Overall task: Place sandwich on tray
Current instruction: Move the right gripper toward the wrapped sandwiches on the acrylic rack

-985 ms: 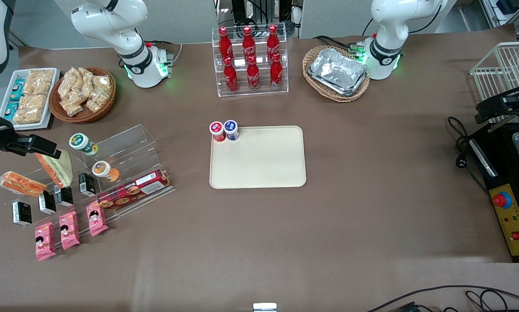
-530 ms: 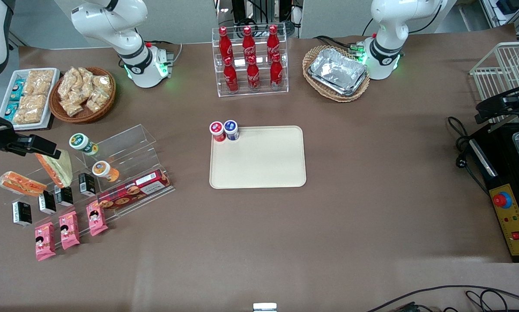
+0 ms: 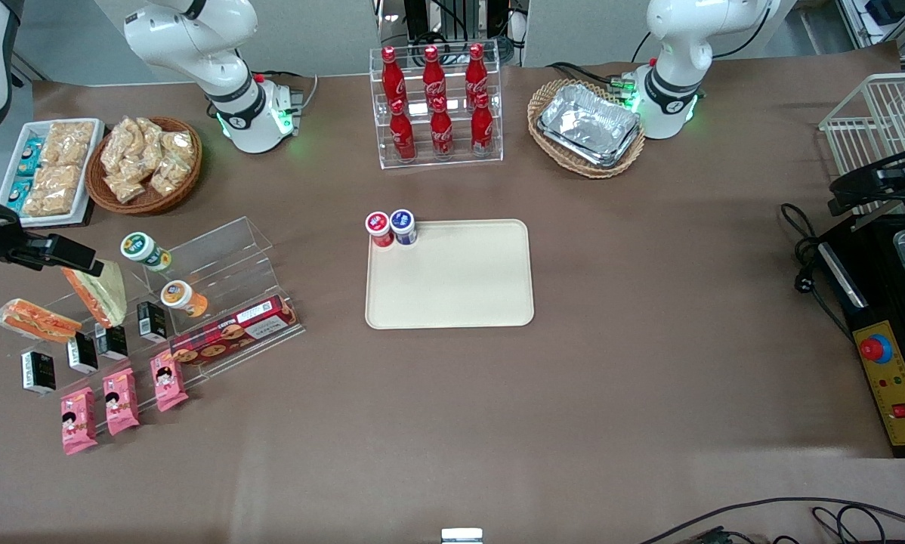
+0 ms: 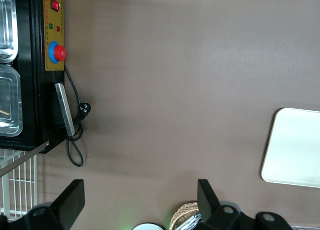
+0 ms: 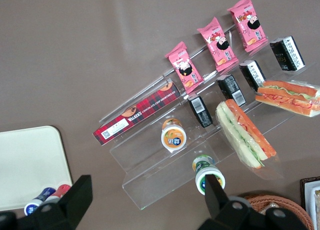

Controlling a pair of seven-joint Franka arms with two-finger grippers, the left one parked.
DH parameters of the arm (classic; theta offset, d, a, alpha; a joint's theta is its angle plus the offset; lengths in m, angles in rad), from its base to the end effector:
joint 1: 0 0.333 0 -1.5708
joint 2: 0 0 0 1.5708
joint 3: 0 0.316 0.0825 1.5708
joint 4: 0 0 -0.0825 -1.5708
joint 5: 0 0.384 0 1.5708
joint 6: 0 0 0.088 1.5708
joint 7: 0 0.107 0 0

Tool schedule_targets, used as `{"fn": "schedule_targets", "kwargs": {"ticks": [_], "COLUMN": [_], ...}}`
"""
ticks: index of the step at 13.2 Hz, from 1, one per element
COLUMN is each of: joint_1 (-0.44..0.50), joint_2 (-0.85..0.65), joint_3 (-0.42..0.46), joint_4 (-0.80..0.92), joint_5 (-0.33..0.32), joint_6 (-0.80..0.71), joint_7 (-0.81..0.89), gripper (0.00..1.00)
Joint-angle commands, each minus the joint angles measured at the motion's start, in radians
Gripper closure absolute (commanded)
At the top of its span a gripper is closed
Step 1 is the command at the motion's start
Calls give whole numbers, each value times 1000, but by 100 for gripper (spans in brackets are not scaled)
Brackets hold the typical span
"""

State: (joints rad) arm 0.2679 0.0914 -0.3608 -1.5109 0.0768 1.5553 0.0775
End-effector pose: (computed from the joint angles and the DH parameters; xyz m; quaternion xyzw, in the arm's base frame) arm 0.5779 -0.0359 0.6028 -0.9959 0.0849 0.0204 0.0224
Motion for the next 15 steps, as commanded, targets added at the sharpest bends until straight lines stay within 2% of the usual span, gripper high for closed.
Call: {"fn": "schedule_targets", "kwargs": {"ticks": [1,3,7,15], "joint_1": [-1,-2,-4,-120], "joint_2": [-16,-13,-12,-4], "joint_3": [2,2,-1,-1], "joint_4": [9,9,9,6], "joint_5": [-9,-6,-9,1], "joint_6": [-9,-6,6,-1], "joint_7": [45,62,362,422], "gripper": [0,0,0,0]}}
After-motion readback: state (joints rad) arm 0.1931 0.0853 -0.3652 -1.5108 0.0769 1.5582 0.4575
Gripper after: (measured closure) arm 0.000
